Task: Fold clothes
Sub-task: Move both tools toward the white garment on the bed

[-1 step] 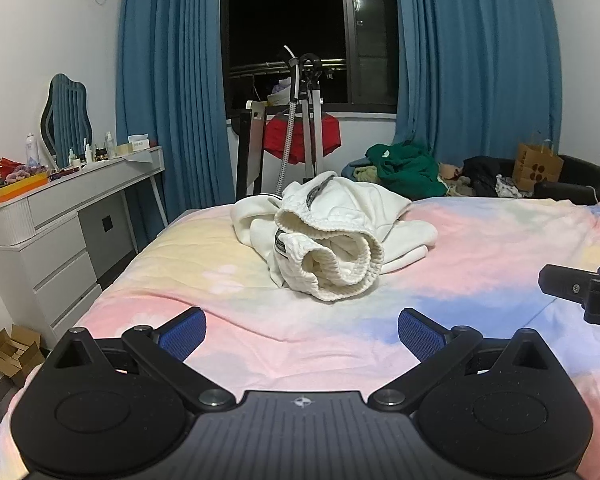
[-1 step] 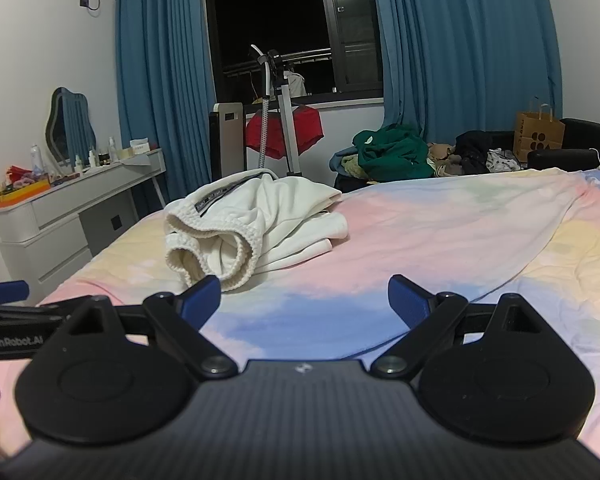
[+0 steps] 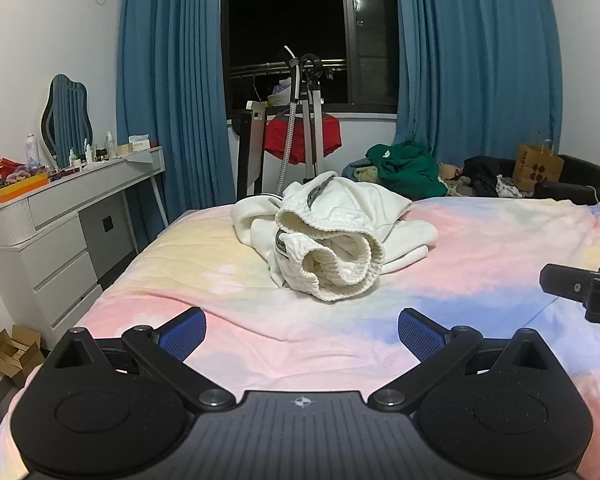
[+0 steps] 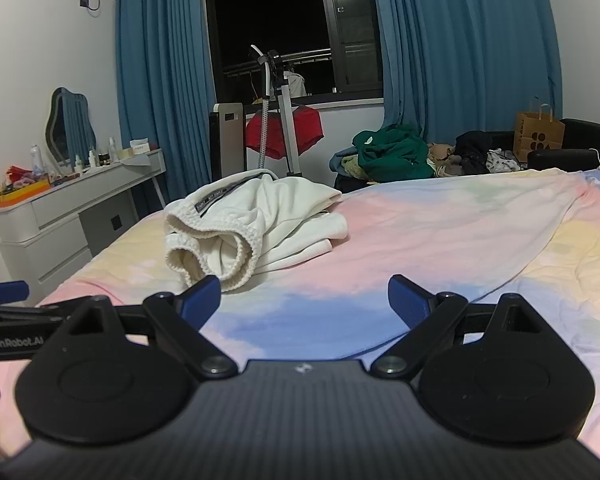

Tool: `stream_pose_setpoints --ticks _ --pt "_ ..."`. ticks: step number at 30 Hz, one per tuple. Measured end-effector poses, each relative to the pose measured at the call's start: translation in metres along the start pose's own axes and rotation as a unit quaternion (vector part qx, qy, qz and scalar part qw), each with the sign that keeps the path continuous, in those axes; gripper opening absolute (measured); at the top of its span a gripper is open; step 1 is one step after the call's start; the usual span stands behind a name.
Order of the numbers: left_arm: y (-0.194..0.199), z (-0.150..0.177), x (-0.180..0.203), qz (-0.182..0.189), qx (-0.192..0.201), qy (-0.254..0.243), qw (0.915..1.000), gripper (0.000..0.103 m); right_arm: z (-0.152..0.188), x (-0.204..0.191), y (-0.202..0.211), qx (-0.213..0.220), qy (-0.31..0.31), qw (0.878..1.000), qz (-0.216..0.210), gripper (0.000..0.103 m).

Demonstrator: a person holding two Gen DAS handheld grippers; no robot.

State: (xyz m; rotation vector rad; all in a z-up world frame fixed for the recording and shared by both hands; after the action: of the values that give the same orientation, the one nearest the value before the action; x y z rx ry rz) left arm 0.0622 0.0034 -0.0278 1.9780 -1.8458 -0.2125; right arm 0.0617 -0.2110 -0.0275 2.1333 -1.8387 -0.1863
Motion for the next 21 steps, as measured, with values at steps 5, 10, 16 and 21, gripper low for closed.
stream_pose_setpoints --ticks 5,10,16,21 --pt "0.006 -0.001 -0.005 0.003 0.006 0.007 0.9999 0.103 -0.001 0.003 0.003 0.005 -0.003 1.0 0.003 0.092" --pt "0.008 0.003 -0.008 0.001 0.009 0.012 0.9999 0.103 -0.002 0.005 0.005 0.01 -0.007 1.0 0.006 0.092" --pt "0.004 0.008 -0.013 -0.003 0.004 0.024 0.9997 0.103 -0.002 0.008 0.008 0.011 -0.013 1.0 0.004 0.092" --pt "0.004 0.007 -0.019 -0.004 0.0 0.038 0.9993 0.103 -0.003 0.01 0.012 0.015 -0.013 1.0 0.003 0.092"
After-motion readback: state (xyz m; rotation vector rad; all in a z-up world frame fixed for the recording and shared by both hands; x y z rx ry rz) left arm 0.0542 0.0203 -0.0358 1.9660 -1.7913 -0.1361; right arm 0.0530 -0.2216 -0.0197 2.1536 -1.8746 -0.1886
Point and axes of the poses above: each gripper's, at about its wrist camera, not at the fingertips, and y roughly against the way its jaws point, x to its right, z to its underside, the point moved 7 cm from there along -y, roughly the way its jaws point, and after that the axes turned 15 degrees about y, right-handed, at the moved point
